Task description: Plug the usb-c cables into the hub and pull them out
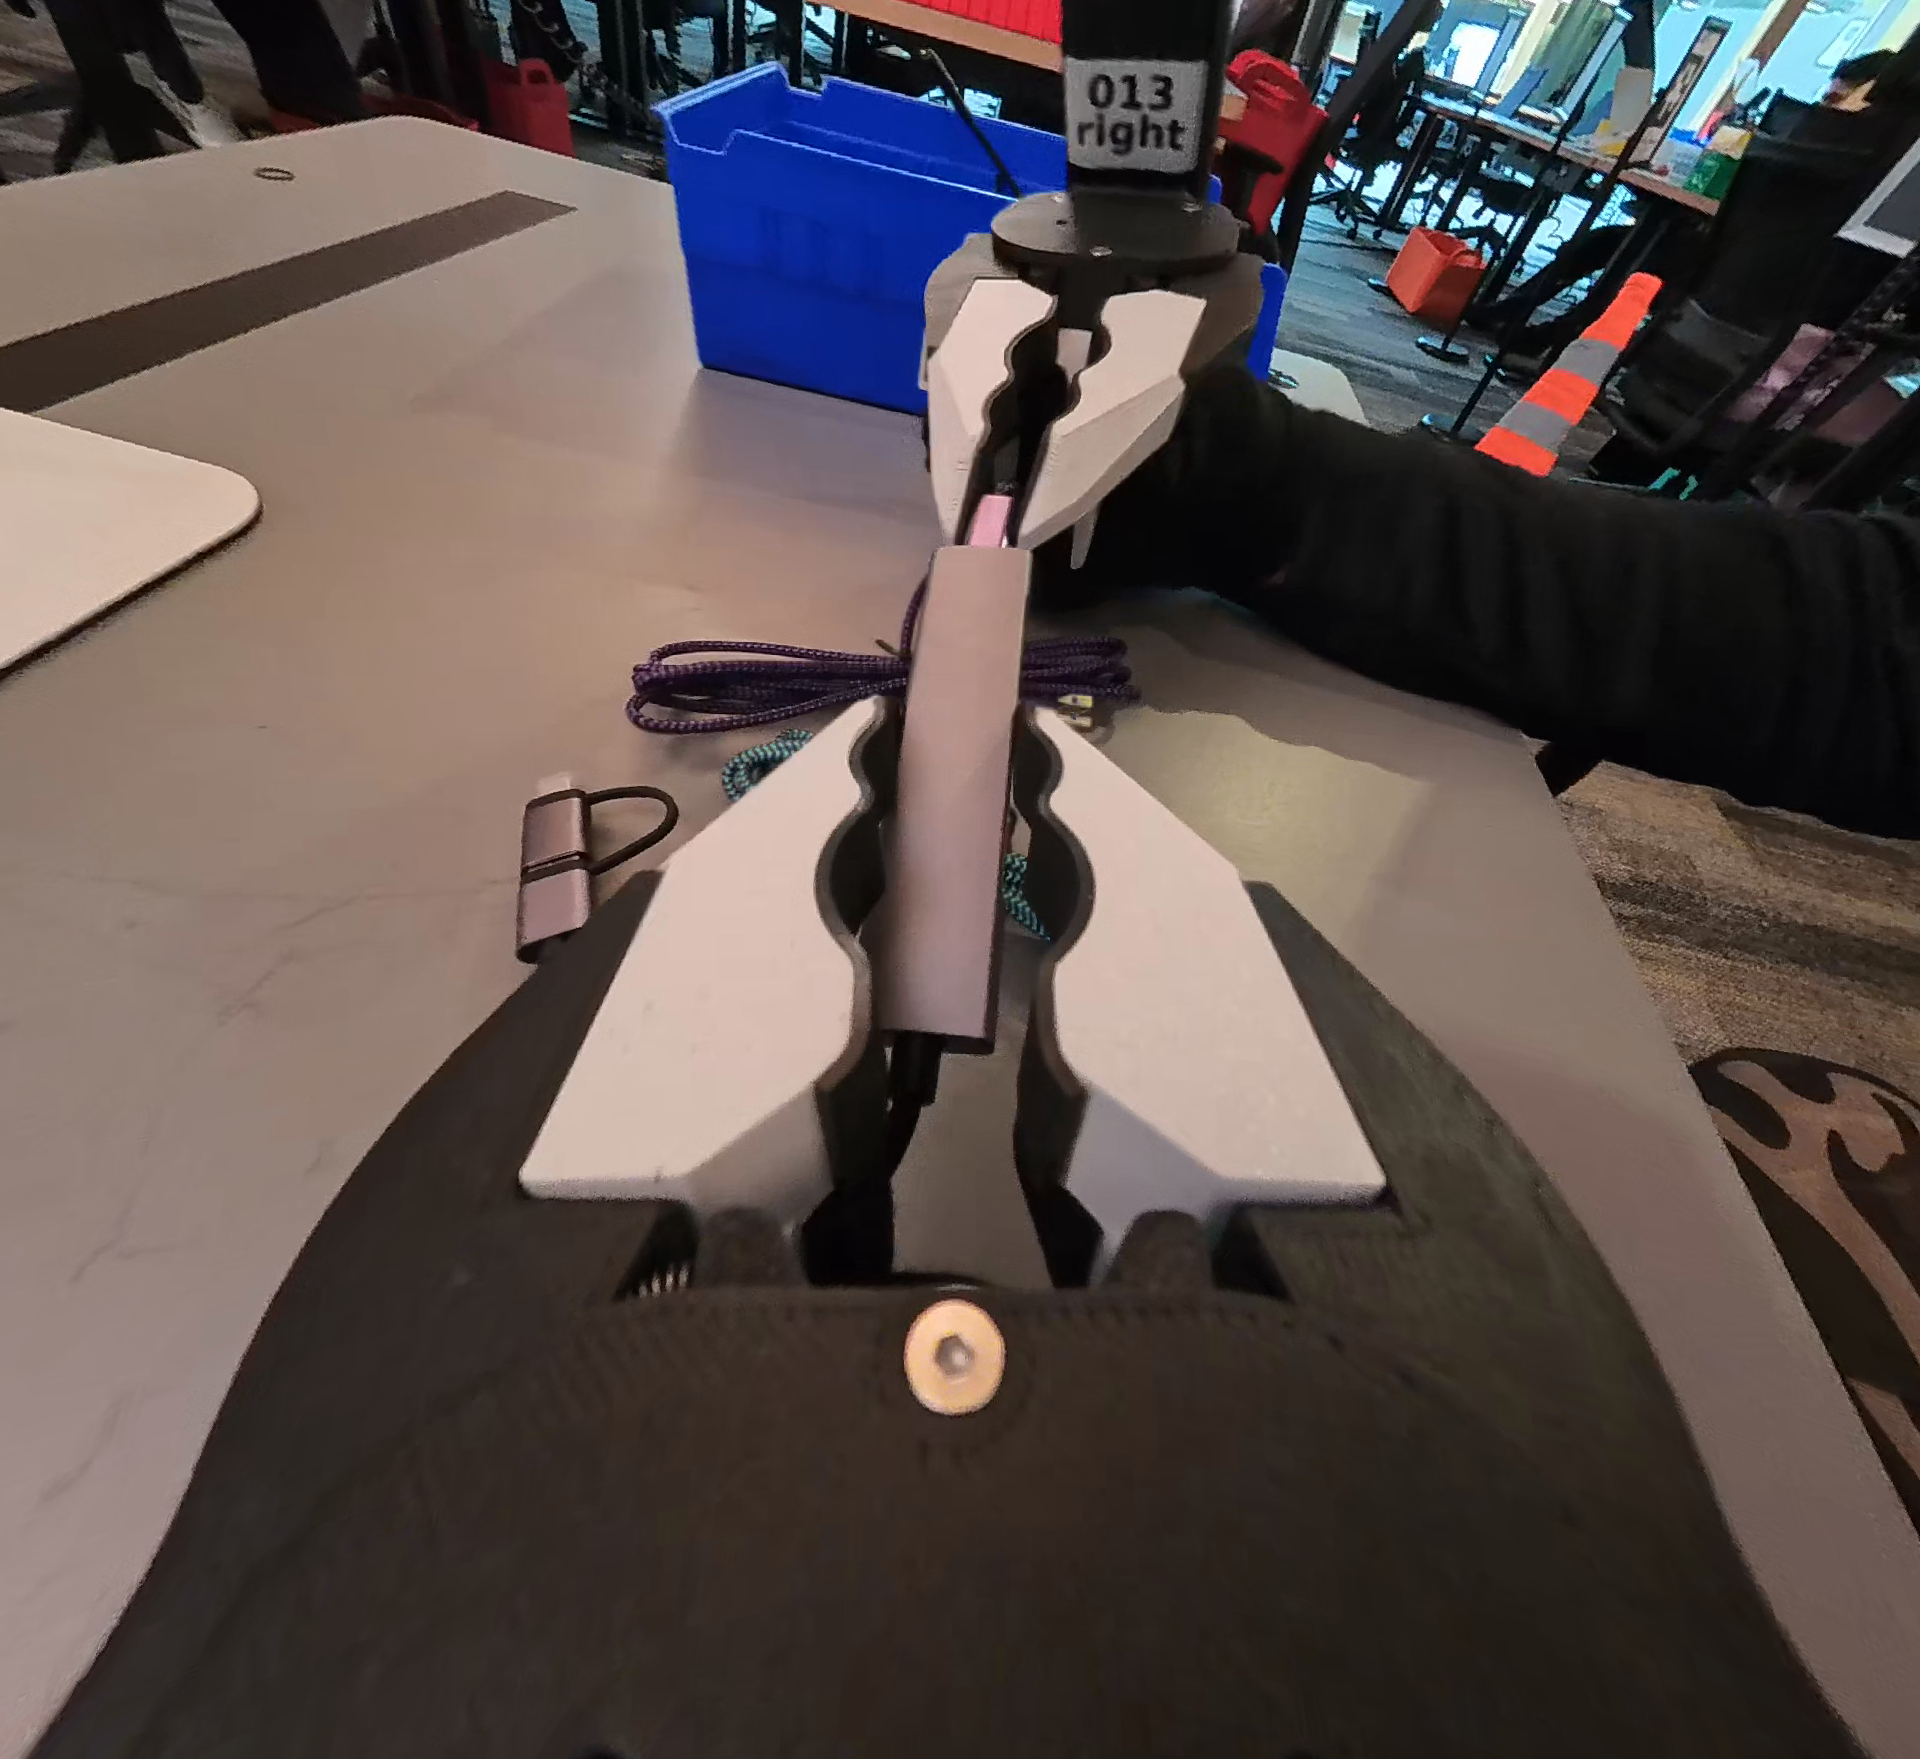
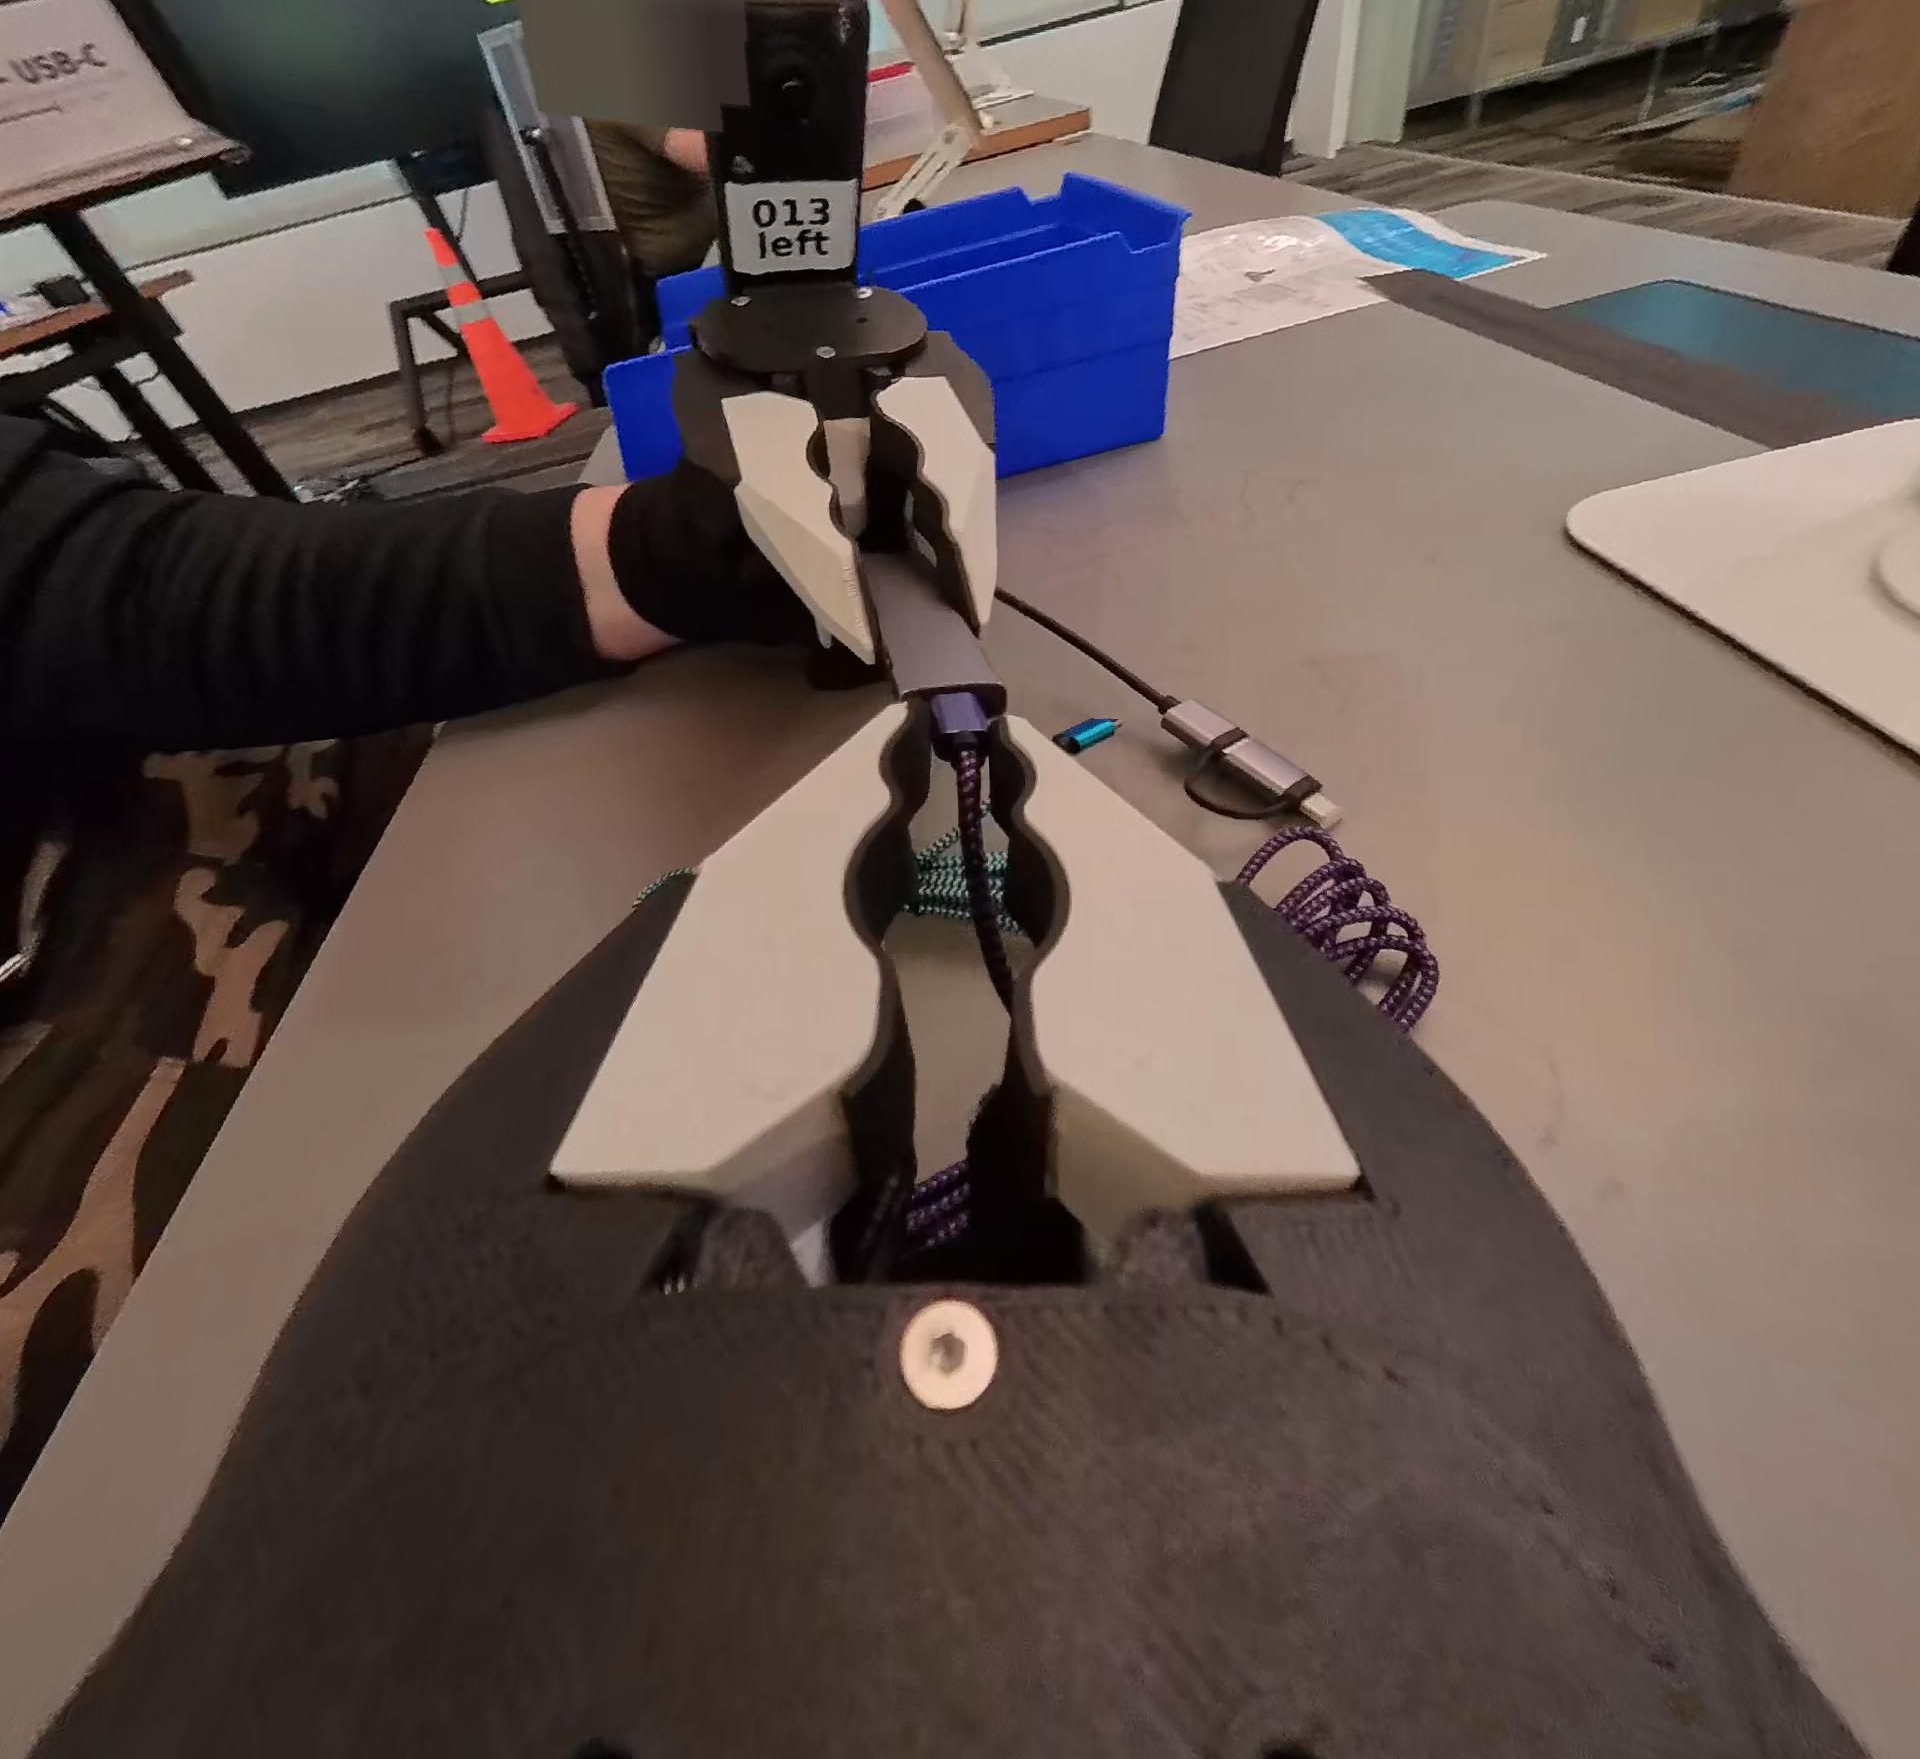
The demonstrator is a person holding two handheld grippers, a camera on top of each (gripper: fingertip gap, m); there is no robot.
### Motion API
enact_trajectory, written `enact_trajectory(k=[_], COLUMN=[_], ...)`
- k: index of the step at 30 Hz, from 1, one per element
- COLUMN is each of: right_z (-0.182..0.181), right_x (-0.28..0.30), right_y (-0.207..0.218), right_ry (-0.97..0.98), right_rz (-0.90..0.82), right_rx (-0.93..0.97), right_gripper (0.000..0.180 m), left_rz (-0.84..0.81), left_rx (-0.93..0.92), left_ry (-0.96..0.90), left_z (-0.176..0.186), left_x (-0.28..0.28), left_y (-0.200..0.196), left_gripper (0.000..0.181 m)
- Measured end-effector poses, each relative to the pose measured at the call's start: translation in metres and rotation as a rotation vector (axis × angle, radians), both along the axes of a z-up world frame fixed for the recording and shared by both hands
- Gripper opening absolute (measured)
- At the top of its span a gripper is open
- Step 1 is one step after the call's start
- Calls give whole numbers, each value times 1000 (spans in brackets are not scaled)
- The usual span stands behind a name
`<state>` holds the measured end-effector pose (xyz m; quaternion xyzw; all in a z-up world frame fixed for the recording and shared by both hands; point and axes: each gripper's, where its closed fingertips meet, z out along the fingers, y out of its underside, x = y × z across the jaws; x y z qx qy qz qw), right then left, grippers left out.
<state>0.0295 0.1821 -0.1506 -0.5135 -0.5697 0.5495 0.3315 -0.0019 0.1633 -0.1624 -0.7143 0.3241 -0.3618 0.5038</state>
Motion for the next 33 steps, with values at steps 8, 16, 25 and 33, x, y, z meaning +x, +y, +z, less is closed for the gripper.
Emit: enact_trajectory(k=[8, 16, 25, 33], right_z=[0, 0, 8, -34], right_x=[7, 11, 30, 40], right_y=[-9, -12, 13, -6], right_ry=[-6, -13, 53, -230], right_rz=[17, 92, -167, -211], right_rx=[-21, -79, -43, -40], right_gripper=[9, 9, 9, 21], left_rz=[-57, -80, 54, 74], left_rx=[3, 1, 18, 27], left_ry=[-3, -22, -112, -243], left_z=[1, 3, 14, 30], left_x=[5, 8, -18, -34], left_y=[-6, -9, 8, 9], left_gripper=[20, 20, 20, 18])
